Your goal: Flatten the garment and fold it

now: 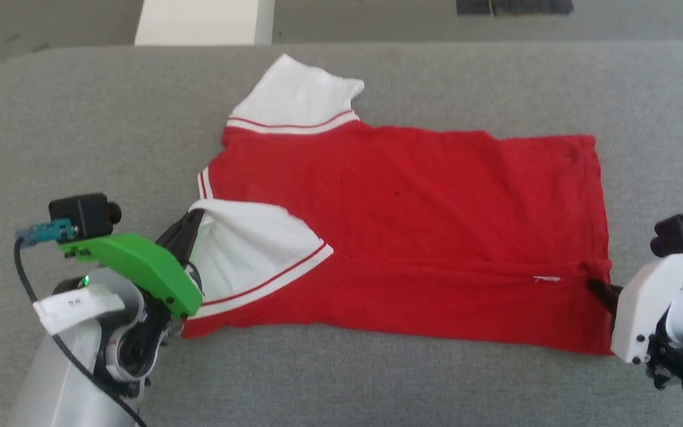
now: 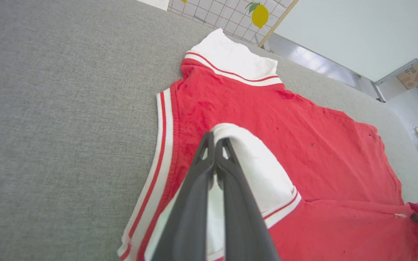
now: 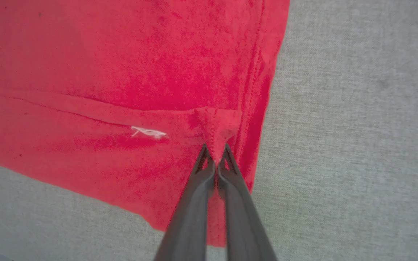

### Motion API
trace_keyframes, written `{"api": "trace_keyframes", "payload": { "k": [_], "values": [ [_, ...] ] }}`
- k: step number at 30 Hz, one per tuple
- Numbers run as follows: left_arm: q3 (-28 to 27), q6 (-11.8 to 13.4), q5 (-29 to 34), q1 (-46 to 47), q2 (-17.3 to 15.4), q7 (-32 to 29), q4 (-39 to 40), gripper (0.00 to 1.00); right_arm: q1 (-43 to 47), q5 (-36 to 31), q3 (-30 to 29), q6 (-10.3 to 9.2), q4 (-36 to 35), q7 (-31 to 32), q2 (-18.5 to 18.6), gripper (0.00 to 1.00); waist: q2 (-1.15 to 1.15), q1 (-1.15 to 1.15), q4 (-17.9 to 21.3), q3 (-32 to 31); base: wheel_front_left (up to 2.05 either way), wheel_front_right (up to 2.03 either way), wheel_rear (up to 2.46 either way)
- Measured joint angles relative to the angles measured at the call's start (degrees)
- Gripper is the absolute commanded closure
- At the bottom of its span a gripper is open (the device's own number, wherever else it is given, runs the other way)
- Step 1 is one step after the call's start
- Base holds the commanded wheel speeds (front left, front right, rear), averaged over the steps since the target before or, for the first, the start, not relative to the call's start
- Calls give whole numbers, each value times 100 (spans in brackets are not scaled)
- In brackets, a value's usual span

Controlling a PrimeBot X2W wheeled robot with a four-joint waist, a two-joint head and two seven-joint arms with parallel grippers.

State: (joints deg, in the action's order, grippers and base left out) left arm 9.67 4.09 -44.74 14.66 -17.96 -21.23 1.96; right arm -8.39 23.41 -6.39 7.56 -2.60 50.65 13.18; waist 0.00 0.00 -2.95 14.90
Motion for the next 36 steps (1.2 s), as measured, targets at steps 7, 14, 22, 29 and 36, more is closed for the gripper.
{"api": "trace_keyframes", "payload": {
  "k": [7, 14, 22, 29, 36],
  "values": [
    [85, -248, 90, 475, 21, 272, -826, 100, -218, -236, -23, 0, 115, 230, -66, 100, 0, 0, 5, 460, 0, 0, 0],
    [238, -441, 203, 779, 124, 541, -1534, 45, -339, -288, -83, 3, 82, 332, -136, 0, 0, 0, -39, 678, 0, 0, 0],
    [315, -154, 817, 845, -130, 915, -1597, 0, -104, -163, -474, 0, -35, 53, -376, 0, 0, 0, -80, 248, 0, 0, 0],
    [788, 333, 846, -163, -487, -728, -589, 0, 320, -99, -804, 0, -456, 30, -525, 0, 0, 0, -110, -191, 0, 0, 0],
    [860, 822, 858, -662, -749, -1551, 54, 0, 467, -64, -878, 0, -682, 58, -679, 0, 0, 0, -66, -326, 0, 0, 0]
  ]
}}
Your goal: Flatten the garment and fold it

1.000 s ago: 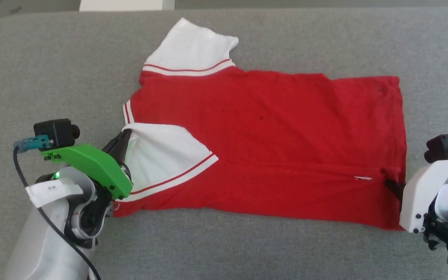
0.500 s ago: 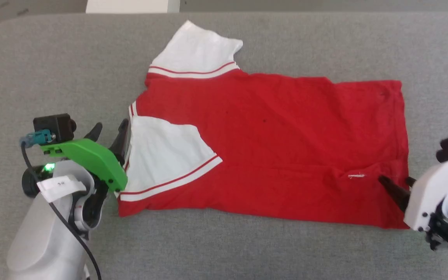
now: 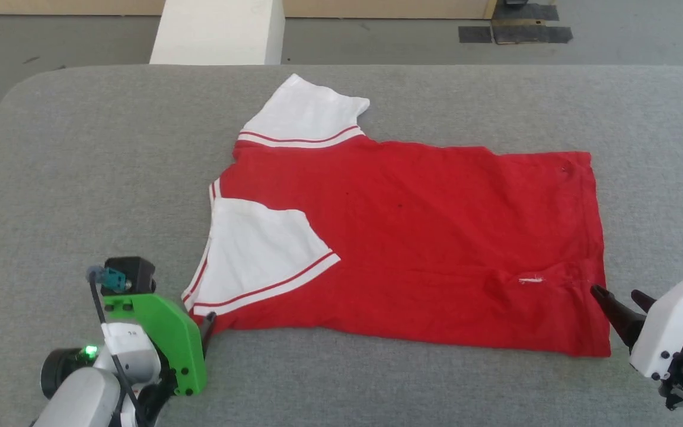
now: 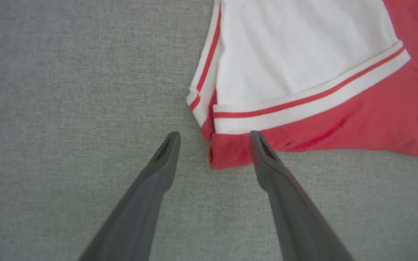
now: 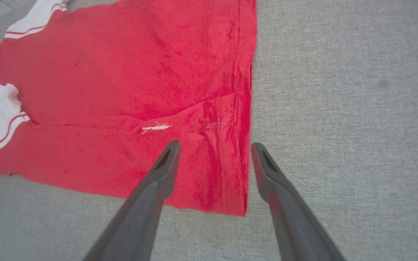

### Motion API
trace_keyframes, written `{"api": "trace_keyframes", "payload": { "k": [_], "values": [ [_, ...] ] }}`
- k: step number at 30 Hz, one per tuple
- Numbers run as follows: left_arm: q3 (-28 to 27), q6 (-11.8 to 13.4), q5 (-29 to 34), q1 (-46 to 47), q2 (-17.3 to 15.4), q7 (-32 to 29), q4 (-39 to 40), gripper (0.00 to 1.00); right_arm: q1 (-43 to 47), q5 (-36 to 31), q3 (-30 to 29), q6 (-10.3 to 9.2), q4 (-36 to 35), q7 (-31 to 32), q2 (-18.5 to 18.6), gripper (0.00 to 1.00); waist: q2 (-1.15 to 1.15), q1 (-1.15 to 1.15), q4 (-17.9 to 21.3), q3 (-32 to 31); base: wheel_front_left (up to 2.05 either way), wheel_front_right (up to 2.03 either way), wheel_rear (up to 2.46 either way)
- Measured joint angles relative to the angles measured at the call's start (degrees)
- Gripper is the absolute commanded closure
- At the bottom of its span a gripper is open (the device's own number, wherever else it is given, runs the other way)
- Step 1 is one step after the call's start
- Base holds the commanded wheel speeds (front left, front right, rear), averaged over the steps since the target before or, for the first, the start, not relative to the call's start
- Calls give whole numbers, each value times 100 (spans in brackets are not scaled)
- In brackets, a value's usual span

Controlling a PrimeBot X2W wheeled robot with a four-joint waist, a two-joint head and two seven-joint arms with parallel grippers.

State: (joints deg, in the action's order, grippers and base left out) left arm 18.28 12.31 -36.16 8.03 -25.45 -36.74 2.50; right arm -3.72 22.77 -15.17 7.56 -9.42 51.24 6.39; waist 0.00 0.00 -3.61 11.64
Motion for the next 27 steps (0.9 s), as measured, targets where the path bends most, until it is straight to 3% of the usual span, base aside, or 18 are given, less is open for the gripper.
{"api": "trace_keyframes", "payload": {
  "k": [6, 7, 9, 11, 18, 27],
  "values": [
    [-65, 12, -73, -30, 80, 174, -294, 0, 4, 11, 7, 0, -24, 0, -65, 0, 0, 0, 123, 122, 0, 0, 0],
    [-68, 10, -73, -29, 80, 208, -391, 4, 5, 21, 14, 0, -22, -1, -78, 0, 0, 0, 147, 145, 0, 0, 0],
    [-73, -4, -73, 4, 80, 255, -511, 61, 5, 47, 31, 0, -18, -8, -87, 0, 0, 0, 194, 184, 0, 0, 0],
    [-76, -44, -101, 22, 79, 252, -595, 100, 23, 53, 44, 0, -15, -10, -87, 0, 0, 0, 235, 207, 0, 0, 0],
    [-245, -113, -276, -13, 149, 413, -488, 100, 176, -457, 320, 0, -147, 21, 180, 0, 0, 0, 300, 237, 0, 0, 0],
    [-358, 11, -286, -101, 115, 479, 88, 100, 62, -1513, 722, 0, 303, 256, 166, 0, 0, 0, 205, 418, 0, 0, 0]
  ]
}}
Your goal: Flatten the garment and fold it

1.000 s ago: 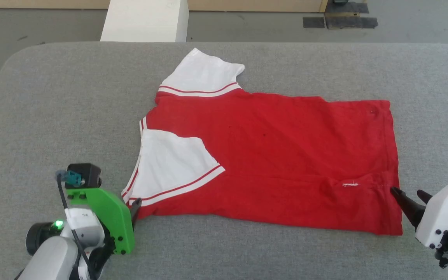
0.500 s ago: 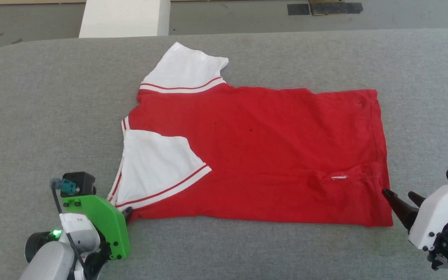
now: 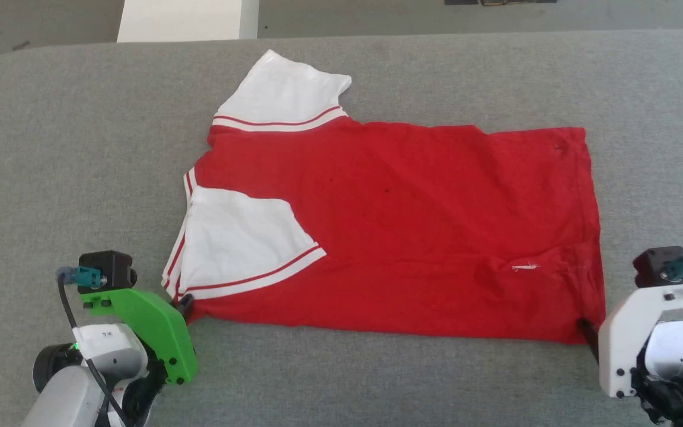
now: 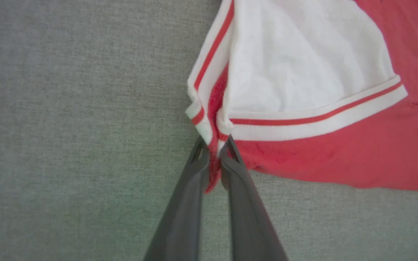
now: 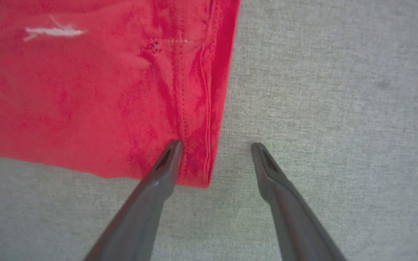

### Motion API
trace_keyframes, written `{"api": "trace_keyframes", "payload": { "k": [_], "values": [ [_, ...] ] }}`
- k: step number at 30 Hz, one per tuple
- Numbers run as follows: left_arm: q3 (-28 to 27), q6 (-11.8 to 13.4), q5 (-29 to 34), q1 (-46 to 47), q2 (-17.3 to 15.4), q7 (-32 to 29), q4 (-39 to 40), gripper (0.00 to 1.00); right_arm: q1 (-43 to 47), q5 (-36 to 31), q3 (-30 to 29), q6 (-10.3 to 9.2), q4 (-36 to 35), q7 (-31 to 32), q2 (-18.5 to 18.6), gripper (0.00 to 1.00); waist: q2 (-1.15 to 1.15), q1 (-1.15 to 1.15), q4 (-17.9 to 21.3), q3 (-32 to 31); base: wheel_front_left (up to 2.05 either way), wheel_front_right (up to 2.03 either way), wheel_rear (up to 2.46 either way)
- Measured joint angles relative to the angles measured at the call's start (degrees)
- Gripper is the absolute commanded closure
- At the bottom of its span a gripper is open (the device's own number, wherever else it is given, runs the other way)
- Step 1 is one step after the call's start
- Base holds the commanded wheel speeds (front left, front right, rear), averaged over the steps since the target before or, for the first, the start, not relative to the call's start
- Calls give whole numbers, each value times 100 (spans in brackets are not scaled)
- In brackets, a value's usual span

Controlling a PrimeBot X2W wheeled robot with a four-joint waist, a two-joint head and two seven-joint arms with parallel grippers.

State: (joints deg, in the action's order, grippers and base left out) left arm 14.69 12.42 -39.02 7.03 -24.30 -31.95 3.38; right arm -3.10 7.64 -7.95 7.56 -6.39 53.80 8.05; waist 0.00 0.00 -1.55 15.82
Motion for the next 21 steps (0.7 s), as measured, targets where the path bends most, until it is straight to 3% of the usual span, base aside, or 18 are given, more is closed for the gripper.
{"api": "trace_keyframes", "payload": {
  "k": [9, 10, 11, 17, 21],
  "values": [
    [41, 0, -41, -1, 10, -7, 123, 100, -270, -197, 322, -7, 427, -168, 32, 0, 0, 0, -194, 163, 0, 0, 0],
    [44, 0, -41, -3, 12, -7, 122, 100, -282, -194, 326, -9, 446, -167, 40, 68, 0, 0, -200, 157, 0, 0, 0],
    [45, 0, -42, -6, 16, -4, 120, 100, -288, -155, 332, -10, 468, -169, 56, 100, 0, 0, -203, 141, 0, 0, 0],
    [25, 0, -180, -78, 63, 58, 110, 100, -363, 157, 302, -1, 524, -155, 102, 100, 0, 0, -197, -35, 0, 0, 0],
    [-127, 160, -235, -296, 15, 23, 404, 100, -386, 474, 79, 0, 210, 162, 408, 100, 0, 0, -177, -354, 0, 0, 0]
  ]
}}
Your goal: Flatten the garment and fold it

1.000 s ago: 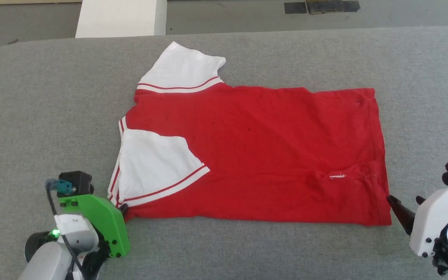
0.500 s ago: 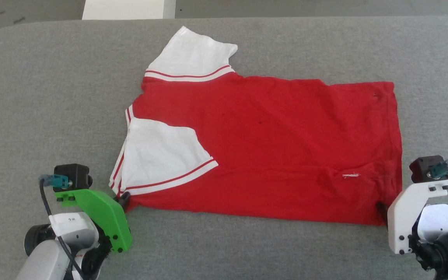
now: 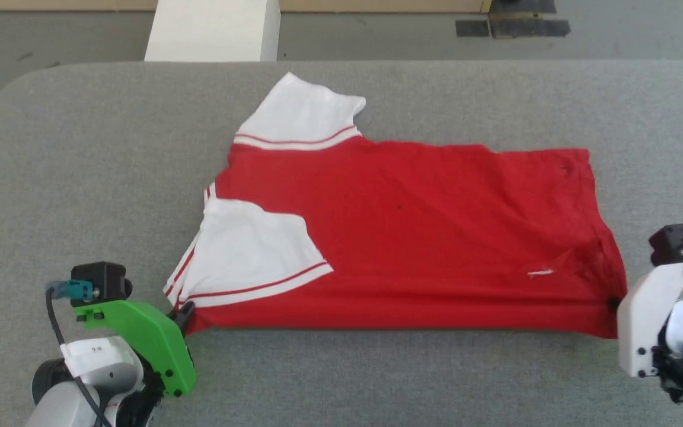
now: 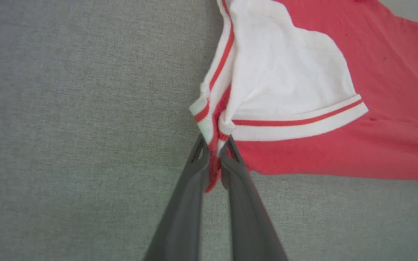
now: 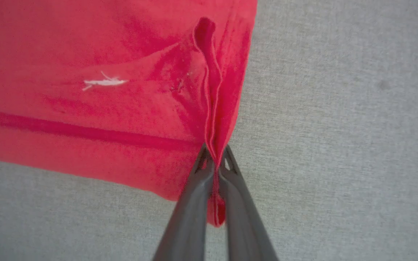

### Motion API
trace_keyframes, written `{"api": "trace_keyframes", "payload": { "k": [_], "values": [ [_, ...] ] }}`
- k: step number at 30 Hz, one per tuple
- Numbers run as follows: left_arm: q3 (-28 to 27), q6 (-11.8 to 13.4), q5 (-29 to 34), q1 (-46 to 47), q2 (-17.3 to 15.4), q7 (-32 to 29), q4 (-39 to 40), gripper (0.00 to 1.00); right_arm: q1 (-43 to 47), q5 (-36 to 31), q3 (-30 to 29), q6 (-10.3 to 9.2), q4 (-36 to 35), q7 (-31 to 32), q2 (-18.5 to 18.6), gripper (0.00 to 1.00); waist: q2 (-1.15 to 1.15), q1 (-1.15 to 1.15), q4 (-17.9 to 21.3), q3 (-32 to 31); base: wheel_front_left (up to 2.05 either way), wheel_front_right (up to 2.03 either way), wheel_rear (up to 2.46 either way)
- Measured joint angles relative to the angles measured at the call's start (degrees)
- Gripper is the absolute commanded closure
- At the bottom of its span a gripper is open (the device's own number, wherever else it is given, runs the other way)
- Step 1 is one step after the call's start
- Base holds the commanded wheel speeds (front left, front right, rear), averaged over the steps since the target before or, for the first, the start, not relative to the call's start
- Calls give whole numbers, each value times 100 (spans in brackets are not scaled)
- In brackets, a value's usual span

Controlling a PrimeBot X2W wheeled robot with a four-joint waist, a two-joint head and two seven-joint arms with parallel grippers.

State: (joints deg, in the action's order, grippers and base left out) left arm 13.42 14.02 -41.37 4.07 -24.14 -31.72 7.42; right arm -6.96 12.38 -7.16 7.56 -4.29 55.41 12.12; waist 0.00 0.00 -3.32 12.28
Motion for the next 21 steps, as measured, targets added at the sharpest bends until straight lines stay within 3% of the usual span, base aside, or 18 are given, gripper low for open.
{"api": "trace_keyframes", "payload": {
  "k": [5, 13, 14, 15, 16, 21],
  "values": [
    [85, 263, -12, -476, -91, -303, 438, 100, 256, 192, -333, 2, -167, 404, 141, 100, 0, 0, -26, -288, 0, 0, 0],
    [272, 213, -268, -655, 160, -400, -111, 100, 669, 144, -330, 1, 285, 515, 4, 100, 0, 0, -94, -228, 0, 0, 0],
    [272, 203, -288, -648, 187, -378, -169, 15, 672, 131, -315, 1, 314, 482, -5, 97, 0, 0, -86, -230, 0, 0, 0],
    [278, 182, -285, -642, 187, -349, -196, 0, 671, 131, -303, 1, 328, 445, -7, 62, 0, 0, -77, -233, 0, 0, 0],
    [272, 159, -272, -636, 179, -328, -205, 0, 671, 131, -291, 1, 346, 421, -4, 0, 0, 0, -68, -239, 0, 0, 0],
    [49, 159, -171, -532, 1, -66, 101, 0, 631, 211, -378, 1, 211, 250, 40, 0, 0, 0, -6, -334, 0, 0, 0]
  ]
}}
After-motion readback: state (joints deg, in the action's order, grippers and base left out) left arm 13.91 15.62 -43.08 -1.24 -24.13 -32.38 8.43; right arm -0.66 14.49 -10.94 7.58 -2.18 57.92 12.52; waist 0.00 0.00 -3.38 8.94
